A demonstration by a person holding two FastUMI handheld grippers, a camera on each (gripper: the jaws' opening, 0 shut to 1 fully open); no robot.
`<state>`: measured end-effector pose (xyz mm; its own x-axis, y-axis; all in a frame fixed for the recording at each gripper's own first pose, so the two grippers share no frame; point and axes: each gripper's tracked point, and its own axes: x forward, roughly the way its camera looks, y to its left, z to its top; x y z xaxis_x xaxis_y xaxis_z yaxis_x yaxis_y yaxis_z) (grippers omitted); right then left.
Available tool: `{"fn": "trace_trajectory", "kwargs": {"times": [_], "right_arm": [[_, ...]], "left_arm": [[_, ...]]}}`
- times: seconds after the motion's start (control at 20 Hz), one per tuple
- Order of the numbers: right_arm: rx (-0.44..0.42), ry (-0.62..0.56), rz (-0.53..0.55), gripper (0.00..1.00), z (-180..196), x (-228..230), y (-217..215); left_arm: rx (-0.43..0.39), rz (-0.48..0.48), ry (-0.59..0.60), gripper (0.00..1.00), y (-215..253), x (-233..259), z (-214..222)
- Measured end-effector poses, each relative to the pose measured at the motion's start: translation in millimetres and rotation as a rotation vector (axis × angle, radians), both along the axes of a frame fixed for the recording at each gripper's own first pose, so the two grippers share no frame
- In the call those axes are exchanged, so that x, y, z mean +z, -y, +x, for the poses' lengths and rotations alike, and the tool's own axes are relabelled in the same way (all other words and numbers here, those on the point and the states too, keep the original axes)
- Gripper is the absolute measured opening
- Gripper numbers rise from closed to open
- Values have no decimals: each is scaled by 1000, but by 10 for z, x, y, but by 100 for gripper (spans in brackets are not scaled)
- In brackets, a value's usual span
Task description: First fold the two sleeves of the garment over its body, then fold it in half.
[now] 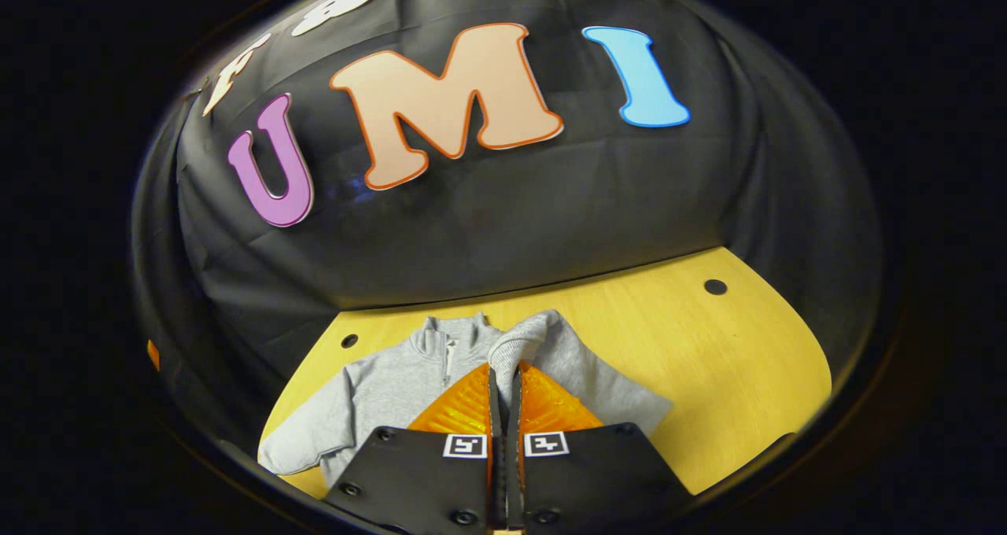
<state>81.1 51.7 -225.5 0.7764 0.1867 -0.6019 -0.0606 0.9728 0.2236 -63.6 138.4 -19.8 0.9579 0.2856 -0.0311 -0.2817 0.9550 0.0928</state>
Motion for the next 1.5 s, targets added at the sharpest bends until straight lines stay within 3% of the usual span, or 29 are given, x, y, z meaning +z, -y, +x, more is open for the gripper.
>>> {"fn": "trace_trajectory", "kwargs": {"times": [0.45,0.95,1.45,1.5], "right_arm": [[136,-1,23,3,237,-104,-1081],[324,-62,-29,3,37,-694,-2214],[468,-174,-142,4,-357,-1428,-2799],[472,-178,-142,11,-373,-1437,-2823]], "left_arm": [[93,12,-19,93,-493,-48,-297],[206,42,-53,94,-1048,-123,-696],[266,46,-97,93,-1339,-304,-983],[266,44,-103,95,-1361,-342,-1001]]}}
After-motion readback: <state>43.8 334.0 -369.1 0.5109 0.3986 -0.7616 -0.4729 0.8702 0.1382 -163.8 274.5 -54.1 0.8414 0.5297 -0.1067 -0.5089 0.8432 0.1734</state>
